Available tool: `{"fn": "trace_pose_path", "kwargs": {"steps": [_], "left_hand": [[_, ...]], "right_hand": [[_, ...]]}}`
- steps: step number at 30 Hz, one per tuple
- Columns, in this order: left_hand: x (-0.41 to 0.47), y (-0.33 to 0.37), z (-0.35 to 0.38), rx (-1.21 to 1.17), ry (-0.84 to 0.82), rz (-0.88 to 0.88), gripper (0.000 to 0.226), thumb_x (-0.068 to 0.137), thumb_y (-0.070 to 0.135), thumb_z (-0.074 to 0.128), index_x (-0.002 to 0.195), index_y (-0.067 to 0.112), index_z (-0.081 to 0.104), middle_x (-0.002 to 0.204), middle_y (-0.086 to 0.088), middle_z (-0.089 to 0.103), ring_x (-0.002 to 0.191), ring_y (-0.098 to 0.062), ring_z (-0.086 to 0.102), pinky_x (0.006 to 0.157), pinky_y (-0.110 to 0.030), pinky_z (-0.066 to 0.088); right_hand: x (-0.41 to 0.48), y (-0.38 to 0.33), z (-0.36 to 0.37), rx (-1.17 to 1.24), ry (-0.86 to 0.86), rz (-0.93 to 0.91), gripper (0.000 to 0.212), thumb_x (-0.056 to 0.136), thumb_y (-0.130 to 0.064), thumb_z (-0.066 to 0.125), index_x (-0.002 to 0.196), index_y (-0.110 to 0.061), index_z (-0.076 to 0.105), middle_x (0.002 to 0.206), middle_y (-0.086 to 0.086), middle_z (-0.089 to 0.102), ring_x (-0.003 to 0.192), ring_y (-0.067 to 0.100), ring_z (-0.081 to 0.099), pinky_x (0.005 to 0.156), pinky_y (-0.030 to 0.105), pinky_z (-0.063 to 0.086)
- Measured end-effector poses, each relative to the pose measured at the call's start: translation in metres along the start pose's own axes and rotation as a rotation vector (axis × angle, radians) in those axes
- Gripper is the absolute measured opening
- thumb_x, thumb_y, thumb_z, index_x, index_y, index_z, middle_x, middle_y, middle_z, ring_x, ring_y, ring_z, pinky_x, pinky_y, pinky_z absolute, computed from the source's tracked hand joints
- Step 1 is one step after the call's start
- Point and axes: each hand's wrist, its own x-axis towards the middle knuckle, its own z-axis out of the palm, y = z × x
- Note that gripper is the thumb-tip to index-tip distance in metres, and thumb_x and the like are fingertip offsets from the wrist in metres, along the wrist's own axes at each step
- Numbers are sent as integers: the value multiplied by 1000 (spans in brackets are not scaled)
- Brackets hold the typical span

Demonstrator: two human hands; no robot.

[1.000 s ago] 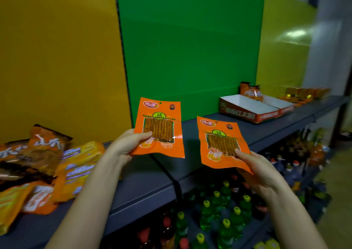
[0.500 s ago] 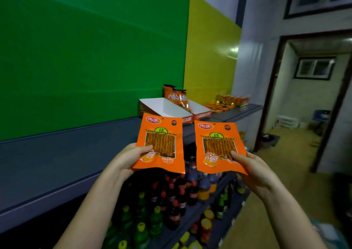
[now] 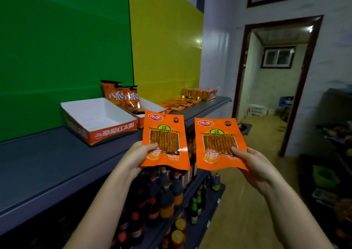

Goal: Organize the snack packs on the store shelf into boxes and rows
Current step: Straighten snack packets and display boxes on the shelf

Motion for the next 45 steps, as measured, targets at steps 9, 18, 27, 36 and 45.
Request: {"fn": "trace_pose_path", "kwargs": {"steps": [9, 18, 27, 36, 45], "left_hand": [[145, 19, 86, 26, 9, 74, 9, 93, 14, 53, 95, 16, 62, 84, -10, 70, 72, -21, 66, 73, -33, 52], [247, 26, 144, -40, 144, 122, 11, 95, 14, 49, 98, 23, 57, 90, -7, 68, 77, -20, 65, 75, -33, 52], [314, 16, 154, 40, 450, 174, 18, 94, 14, 51, 110, 20, 57, 89, -3, 68, 82, -22, 66, 79, -36, 52], [344, 19, 165, 152, 803, 110, 23, 91, 14, 56, 114, 14, 57, 106, -9, 67, 93, -24, 65, 88, -42, 51], [364, 21, 176, 469, 1027, -20, 17, 89, 19, 59, 103, 15, 51, 115, -11, 61, 104, -25, 58, 92, -39, 48]], "right_hand": [[154, -46, -50, -17, 29, -46, 8, 91, -3, 53, 89, -6, 60, 57, 2, 69, 43, 6, 63, 44, 13, 50], [292, -53, -75, -13, -80, -16, 13, 90, -7, 56, 102, -4, 60, 63, 4, 72, 48, 9, 66, 44, 16, 51], [430, -44, -60, -33, -400, 91, 16, 90, -10, 55, 103, -5, 61, 66, 8, 73, 51, 13, 68, 46, 21, 53], [539, -39, -22, -91, -684, 134, 20, 90, -10, 57, 109, -11, 61, 86, 11, 71, 60, 14, 70, 53, 22, 56], [581, 1, 10, -275, -783, 70, 34, 89, -11, 61, 122, -8, 56, 102, 10, 69, 85, 22, 67, 73, 29, 52]]}}
